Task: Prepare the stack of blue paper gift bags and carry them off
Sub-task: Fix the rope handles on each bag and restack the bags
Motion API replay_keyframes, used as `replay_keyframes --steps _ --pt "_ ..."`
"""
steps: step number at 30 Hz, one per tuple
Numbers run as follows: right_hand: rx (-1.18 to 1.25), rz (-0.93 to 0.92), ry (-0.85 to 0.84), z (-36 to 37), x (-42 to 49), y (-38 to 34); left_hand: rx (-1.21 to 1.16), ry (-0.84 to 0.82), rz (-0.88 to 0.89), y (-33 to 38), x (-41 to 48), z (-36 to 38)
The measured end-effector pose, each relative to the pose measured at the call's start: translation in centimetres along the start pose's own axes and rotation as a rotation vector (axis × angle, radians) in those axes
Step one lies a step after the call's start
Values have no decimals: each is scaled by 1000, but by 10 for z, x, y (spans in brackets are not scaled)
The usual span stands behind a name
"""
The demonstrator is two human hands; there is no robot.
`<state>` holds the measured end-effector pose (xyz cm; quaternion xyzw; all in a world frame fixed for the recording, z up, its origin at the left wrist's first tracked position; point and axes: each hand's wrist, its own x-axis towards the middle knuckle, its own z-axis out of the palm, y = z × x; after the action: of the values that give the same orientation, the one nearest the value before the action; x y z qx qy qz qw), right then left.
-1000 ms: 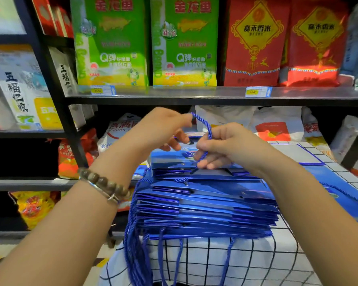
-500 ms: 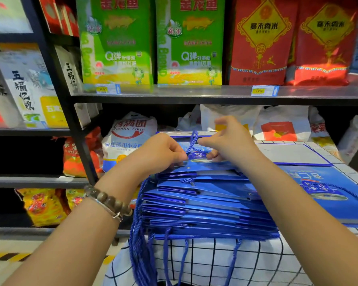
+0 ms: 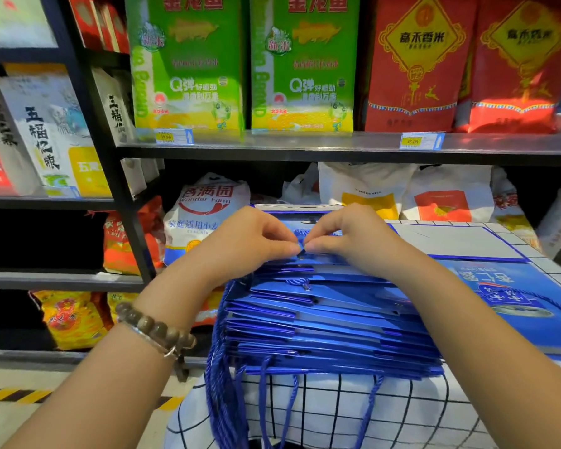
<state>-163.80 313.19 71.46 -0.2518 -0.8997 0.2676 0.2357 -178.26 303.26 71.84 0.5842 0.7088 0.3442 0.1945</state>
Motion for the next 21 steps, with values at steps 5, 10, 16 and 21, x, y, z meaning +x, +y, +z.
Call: replay_keyframes --steps 5,10,16,21 --pt "-65 -1 -86 -1 -2 4 202 -34 -16 -5 -7 -2" --pt "-209 -36 -139 -1 -1 0 237 1 27 -7 -7 -1" --pt "-396 -106 -188 -5 2 -6 423 -20 95 -2 -9 3" --pt "-459 -151 -231 -4 6 -9 498 -4 210 0 -8 1"
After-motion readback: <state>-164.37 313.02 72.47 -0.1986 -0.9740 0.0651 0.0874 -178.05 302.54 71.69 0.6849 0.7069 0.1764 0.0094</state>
